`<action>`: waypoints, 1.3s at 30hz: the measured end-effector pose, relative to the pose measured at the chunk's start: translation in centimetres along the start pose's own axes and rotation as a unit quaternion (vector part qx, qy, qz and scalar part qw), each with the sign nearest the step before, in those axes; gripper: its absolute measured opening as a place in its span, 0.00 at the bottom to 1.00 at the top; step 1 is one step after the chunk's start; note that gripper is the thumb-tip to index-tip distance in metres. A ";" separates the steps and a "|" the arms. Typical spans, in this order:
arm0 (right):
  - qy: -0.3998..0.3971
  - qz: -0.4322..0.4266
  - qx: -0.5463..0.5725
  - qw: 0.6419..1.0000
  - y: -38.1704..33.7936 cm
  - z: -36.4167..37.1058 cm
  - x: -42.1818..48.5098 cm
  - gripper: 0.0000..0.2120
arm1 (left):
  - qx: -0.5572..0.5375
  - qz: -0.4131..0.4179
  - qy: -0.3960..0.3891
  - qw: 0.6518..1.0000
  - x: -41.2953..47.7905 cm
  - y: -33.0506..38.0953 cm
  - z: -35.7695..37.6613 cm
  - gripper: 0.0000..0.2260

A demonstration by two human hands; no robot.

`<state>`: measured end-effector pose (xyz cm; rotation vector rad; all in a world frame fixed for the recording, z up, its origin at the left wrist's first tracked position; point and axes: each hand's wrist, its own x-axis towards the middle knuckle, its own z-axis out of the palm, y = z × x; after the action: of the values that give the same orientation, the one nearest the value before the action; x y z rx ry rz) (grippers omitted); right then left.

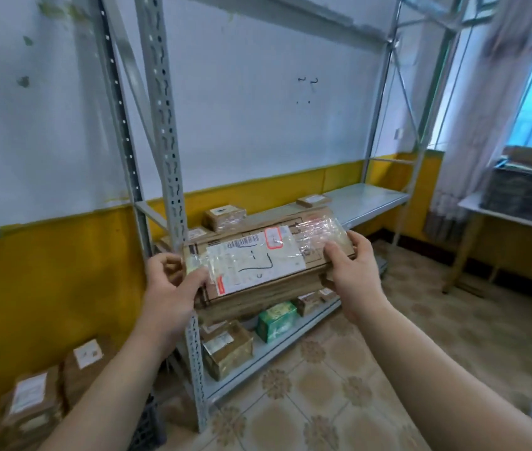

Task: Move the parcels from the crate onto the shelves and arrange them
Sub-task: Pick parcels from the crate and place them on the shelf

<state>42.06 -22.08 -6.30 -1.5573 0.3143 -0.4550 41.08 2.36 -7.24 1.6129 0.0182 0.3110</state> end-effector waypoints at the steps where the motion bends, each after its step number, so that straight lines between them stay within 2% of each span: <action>1: 0.014 -0.011 0.000 1.000 0.3 -1.7 0.6 0.36 | 0.002 -0.007 -0.009 1.000 -0.1 -0.2 1.6 0.23; 4: 0.039 -0.030 -0.001 0.999 -0.2 -6.0 1.5 0.25 | 0.052 -0.010 -0.075 0.996 -0.3 -0.9 6.0 0.32; 6: 0.047 -0.048 0.001 0.998 0.2 -8.3 2.6 0.20 | 0.082 -0.009 -0.121 0.989 -0.3 -1.1 8.7 0.29; 9: 0.078 -0.073 -0.024 0.994 1.1 -10.6 4.8 0.23 | 0.110 0.000 -0.149 0.983 0.6 -1.7 12.4 0.23; 13: 0.122 -0.055 -0.029 0.991 2.9 -12.9 8.5 0.22 | 0.140 0.018 -0.181 0.973 2.6 -2.9 17.2 0.19; 19: 0.139 -0.051 -0.070 0.987 4.6 -14.7 17.1 0.20 | 0.144 -0.008 -0.285 0.947 7.3 -5.2 24.6 0.20; 23: 0.167 -0.065 -0.095 0.979 5.1 -14.2 24.3 0.26 | 0.113 -0.029 -0.361 0.925 12.8 -6.6 29.5 0.33; 27: 0.186 -0.073 -0.140 0.970 5.3 -14.2 29.8 0.39 | 0.113 -0.003 -0.394 0.912 17.8 -7.7 35.4 0.33; 29: 0.170 -0.065 -0.153 0.971 6.4 -14.2 31.3 0.42 | 0.105 0.005 -0.398 0.911 19.3 -8.0 37.8 0.31; 35: 0.168 -0.038 -0.195 0.966 10.2 -17.5 37.8 0.41 | 0.100 0.007 -0.425 0.900 22.2 -9.6 46.6 0.34; 39: 0.175 -0.038 -0.177 0.968 11.4 -21.8 43.5 0.38 | 0.090 -0.008 -0.440 0.894 24.0 -10.7 53.7 0.30</action>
<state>70.96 -62.15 -13.71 -1.8391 0.6369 -0.7680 77.31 -44.51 -15.06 1.8111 -0.6497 -0.4689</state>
